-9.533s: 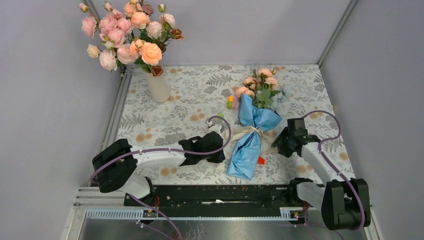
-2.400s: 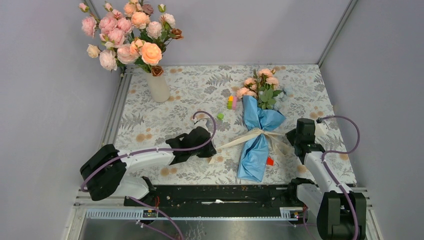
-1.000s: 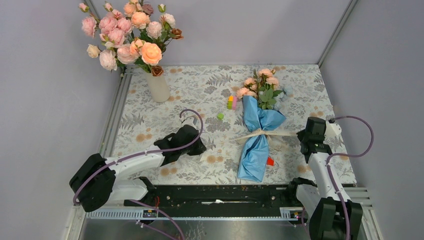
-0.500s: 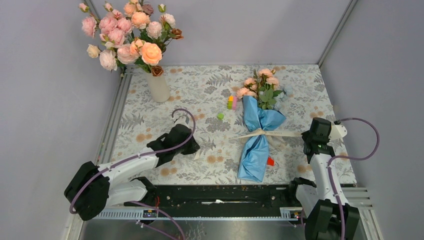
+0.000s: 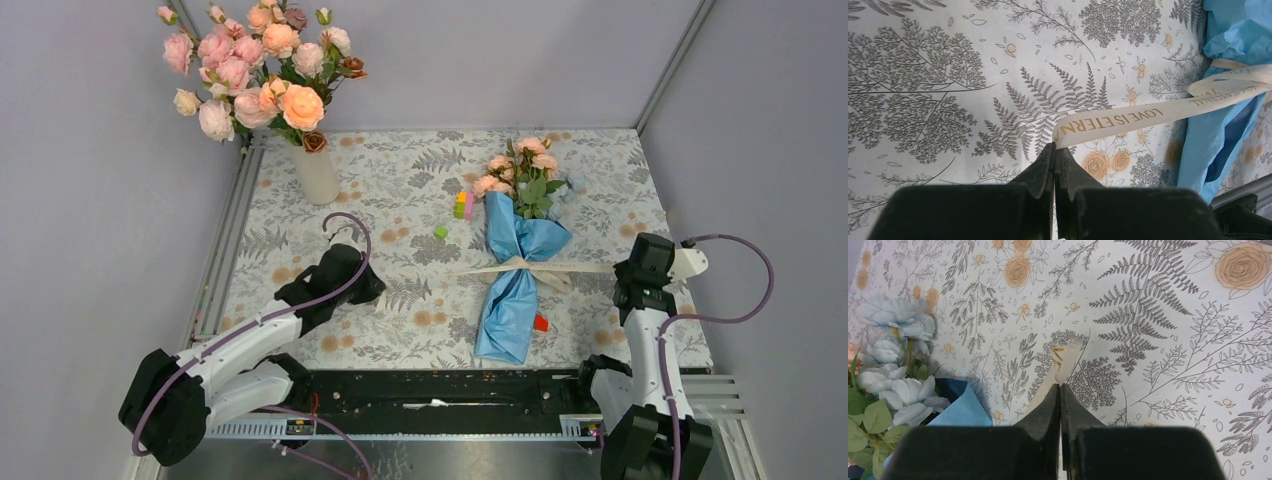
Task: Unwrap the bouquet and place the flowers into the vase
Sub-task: Untie the ribbon from the wrapping paper.
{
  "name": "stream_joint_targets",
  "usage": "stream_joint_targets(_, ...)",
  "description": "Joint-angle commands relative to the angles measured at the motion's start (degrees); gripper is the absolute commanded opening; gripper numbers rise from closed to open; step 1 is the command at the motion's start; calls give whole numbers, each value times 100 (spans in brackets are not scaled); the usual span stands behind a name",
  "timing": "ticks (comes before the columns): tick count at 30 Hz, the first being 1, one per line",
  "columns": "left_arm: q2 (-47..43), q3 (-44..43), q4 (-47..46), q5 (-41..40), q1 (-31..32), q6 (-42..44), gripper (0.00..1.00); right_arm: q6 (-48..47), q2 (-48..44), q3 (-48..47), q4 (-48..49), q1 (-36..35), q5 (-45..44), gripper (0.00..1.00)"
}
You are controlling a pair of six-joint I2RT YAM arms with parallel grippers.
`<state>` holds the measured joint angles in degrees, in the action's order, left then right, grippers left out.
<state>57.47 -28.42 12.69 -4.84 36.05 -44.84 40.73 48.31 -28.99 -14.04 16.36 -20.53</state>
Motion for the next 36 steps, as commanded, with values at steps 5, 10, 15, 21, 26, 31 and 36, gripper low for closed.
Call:
stream_joint_targets(5, -410, -20, 335, -71, -344, 207, 0, -211, -111, -400, -94, 352, -259, 0)
stream_joint_targets(10, -622, -128, 589, -75, -511, 301, 0, -242, -144, -470, -118, 601, -140, 0)
stream_joint_targets(15, -797, -259, 854, -86, -689, 443, 0, -267, -180, -511, -142, 812, -29, 0)
stream_joint_targets(21, -964, -545, 1367, -260, -886, 705, 0, -314, -187, -531, -140, 1072, 139, 0)
stream_joint_targets(26, -1117, -848, 1778, -406, -1099, 958, 0, -347, -176, -617, -207, 1200, 130, 0)
stream_joint_targets(31, -1242, -1199, 2209, -747, -1258, 1291, 0, -420, -126, -743, -288, 1293, 122, 0)
stream_joint_targets(36, -1374, -1466, 2505, -1024, -1404, 1600, 0, -532, -68, -895, -414, 1373, -38, 0)
